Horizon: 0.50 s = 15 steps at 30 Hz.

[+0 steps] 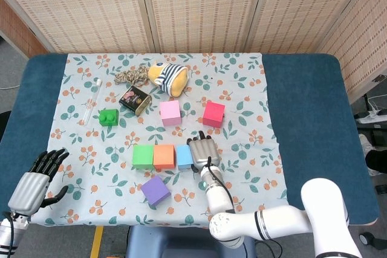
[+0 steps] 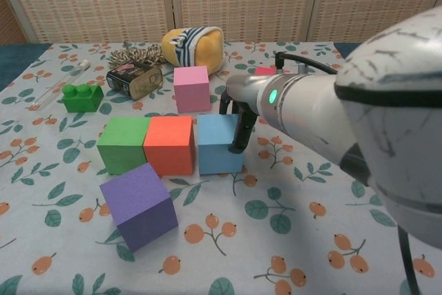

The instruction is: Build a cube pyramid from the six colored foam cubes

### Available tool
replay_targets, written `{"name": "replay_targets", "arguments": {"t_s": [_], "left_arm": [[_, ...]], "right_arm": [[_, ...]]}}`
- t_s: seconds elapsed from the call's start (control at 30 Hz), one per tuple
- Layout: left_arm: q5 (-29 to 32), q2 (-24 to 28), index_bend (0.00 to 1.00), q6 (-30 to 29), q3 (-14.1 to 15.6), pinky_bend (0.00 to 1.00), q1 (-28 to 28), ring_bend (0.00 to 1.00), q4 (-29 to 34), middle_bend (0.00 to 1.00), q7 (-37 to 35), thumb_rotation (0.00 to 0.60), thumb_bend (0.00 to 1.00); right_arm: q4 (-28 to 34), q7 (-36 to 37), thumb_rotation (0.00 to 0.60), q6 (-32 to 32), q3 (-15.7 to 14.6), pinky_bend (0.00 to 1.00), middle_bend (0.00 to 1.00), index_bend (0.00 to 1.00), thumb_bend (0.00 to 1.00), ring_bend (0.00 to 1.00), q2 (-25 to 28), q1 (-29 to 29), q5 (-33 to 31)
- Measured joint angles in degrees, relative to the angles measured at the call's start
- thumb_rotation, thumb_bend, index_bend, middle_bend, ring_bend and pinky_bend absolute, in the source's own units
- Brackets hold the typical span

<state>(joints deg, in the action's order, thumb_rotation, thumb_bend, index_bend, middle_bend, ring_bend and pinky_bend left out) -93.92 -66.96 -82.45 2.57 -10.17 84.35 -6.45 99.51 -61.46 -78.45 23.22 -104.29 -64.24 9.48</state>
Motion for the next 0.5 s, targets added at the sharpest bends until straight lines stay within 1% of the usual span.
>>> {"name": "replay_targets", "arguments": {"t_s": [0.27,0.5], "left_arm": [[0.2,0.1,0.00,0.0,-0.1,0.04,0.0,0.00,0.0,0.04,-0.2,0.600,0.36],[0.3,0.2,0.00,0.1,-0.1,0.04,0.0,0.00,-0.1,0.04,-0.4,0.600,0.35]], "right_arm": [[-1.9,0.5,0.600,0.3,0.3,0.19,0.24,0.80,0.21,0.03,-1.2,-0.6,0.4],[-2.3,0.5,0.600,0.5,0.5,0.19,0.24,0.80,0.21,0.03,-1.7,-0.9,0.2]]}}
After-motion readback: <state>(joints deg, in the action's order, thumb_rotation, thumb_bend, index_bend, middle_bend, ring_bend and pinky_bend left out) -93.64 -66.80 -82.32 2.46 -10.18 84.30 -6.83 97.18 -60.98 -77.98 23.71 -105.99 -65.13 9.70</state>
